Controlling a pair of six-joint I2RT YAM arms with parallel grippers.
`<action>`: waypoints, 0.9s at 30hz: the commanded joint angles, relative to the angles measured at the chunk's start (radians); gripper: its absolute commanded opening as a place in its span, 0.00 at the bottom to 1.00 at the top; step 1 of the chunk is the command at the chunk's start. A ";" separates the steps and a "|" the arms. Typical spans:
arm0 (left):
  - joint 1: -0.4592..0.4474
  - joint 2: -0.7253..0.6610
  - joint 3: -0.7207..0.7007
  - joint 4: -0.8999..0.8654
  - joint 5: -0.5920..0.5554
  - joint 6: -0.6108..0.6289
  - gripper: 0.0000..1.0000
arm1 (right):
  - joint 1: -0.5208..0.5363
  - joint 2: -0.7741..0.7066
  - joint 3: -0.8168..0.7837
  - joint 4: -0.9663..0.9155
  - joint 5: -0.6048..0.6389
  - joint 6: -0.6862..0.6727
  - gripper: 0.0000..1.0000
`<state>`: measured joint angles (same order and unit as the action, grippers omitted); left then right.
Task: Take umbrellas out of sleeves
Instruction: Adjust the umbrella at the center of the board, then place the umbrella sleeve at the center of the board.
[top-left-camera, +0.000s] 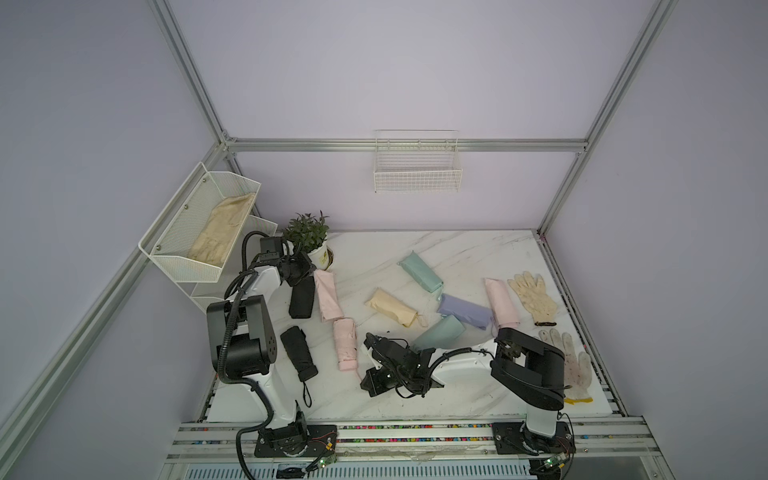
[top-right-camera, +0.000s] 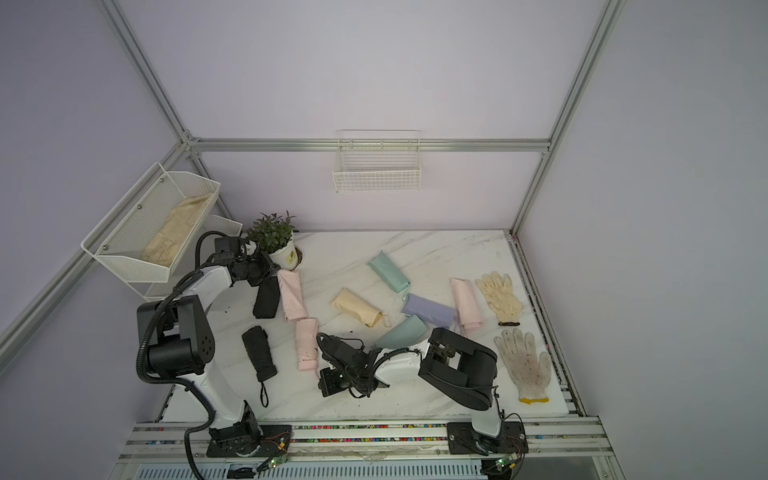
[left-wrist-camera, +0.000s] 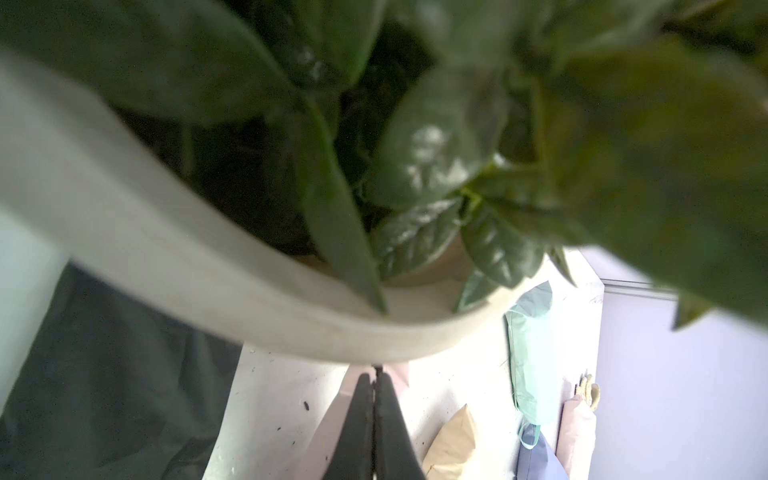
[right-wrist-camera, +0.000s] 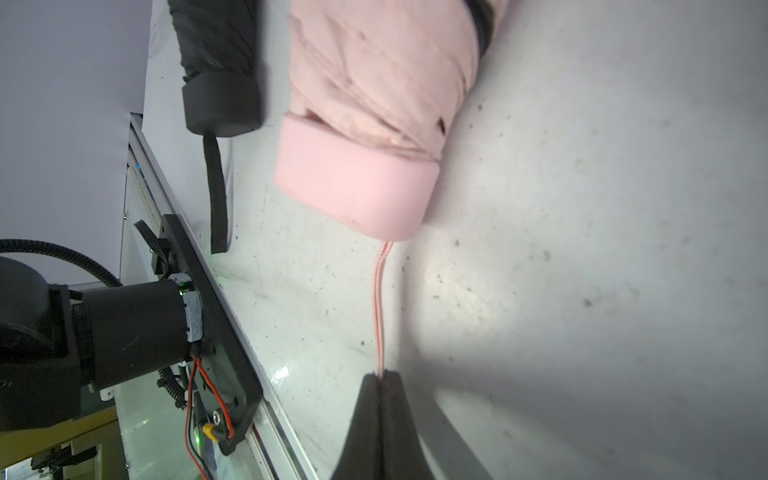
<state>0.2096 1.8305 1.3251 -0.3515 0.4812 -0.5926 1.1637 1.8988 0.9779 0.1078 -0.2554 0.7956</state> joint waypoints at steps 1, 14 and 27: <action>0.008 0.006 0.043 0.043 0.057 -0.016 0.00 | 0.002 0.012 0.038 -0.030 0.037 -0.002 0.10; 0.005 0.028 0.059 0.059 0.148 -0.038 0.72 | -0.108 -0.061 0.114 -0.143 0.112 -0.067 0.32; 0.005 0.075 0.065 0.137 0.268 -0.107 0.78 | -0.203 0.067 0.240 -0.094 -0.024 -0.083 0.47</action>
<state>0.2111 1.8809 1.3422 -0.2909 0.6643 -0.6552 0.9588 1.9274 1.1866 -0.0082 -0.2291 0.7166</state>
